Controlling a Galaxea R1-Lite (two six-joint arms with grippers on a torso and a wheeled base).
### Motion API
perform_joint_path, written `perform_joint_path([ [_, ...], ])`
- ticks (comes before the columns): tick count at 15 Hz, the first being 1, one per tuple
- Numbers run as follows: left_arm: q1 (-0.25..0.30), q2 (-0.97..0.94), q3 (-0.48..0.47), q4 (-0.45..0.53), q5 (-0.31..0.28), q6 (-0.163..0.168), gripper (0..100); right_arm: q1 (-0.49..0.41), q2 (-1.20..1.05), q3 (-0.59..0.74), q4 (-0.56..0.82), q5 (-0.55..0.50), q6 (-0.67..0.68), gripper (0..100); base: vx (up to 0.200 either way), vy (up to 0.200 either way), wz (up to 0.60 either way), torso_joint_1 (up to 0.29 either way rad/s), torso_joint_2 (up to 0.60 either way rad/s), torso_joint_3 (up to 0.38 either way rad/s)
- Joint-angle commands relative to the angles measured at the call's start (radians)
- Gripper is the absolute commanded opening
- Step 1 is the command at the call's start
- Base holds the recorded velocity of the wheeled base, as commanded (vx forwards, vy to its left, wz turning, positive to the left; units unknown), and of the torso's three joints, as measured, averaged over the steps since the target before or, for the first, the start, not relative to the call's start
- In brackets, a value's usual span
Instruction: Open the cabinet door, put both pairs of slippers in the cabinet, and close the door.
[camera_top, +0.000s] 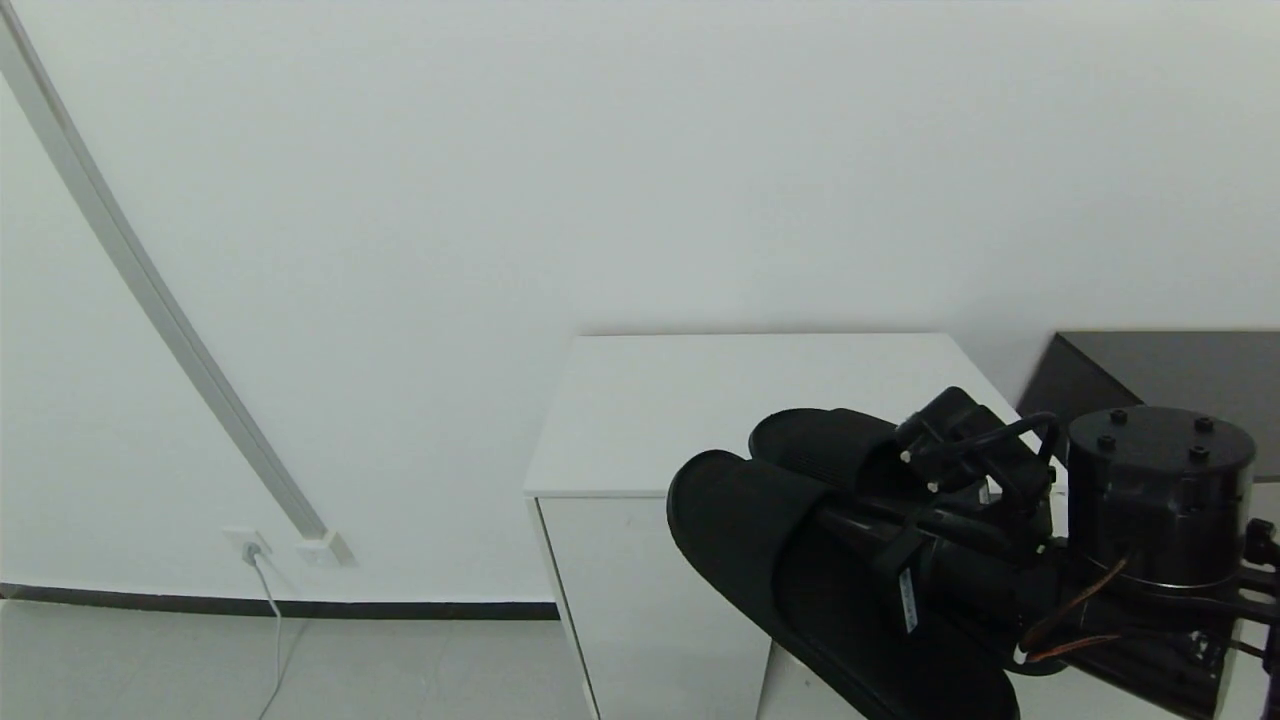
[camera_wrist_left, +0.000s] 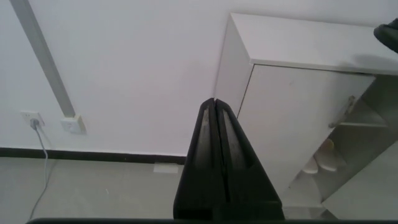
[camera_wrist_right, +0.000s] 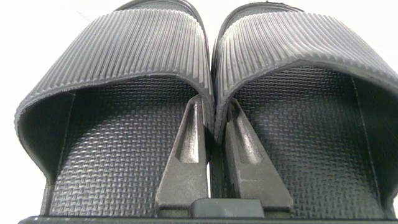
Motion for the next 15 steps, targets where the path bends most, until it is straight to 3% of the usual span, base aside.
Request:
perform_joint_path([
  [1, 0.0, 0.001, 0.0, 0.0, 0.0, -0.001, 0, 0.0, 0.018, -0.001, -0.001, 0.0, -0.001, 0, -0.2, 0.0, 0.0, -0.007, 0.0, 0.002],
  [5, 0.0, 0.001, 0.0, 0.0, 0.0, 0.002, 0, 0.0, 0.019, 0.001, -0.001, 0.0, 0.0, 0, -0.2, 0.0, 0.0, 0.002, 0.0, -0.001],
  [15, 0.0, 0.001, 0.0, 0.0, 0.003, -0.002, 0, 0.0, 0.016, 0.01, -0.001, 0.0, -0.001, 0, 0.0, 0.0, 0.0, 0.0, 0.0, 0.0],
])
